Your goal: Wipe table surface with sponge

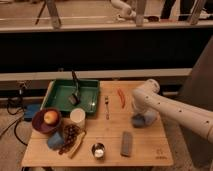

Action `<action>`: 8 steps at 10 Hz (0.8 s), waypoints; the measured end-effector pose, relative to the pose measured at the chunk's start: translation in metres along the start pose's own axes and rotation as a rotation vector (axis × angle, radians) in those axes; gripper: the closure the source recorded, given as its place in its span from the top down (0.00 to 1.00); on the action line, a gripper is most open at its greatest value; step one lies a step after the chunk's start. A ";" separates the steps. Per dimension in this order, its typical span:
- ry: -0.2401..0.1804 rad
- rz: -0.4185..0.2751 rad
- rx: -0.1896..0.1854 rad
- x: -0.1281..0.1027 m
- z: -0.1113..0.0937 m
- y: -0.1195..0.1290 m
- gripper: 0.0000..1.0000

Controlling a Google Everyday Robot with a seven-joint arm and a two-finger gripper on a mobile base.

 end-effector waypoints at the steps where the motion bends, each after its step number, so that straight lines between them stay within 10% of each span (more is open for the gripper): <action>1: -0.001 -0.018 0.002 -0.005 0.000 -0.012 0.00; 8: -0.002 -0.154 0.042 -0.004 -0.003 -0.096 0.00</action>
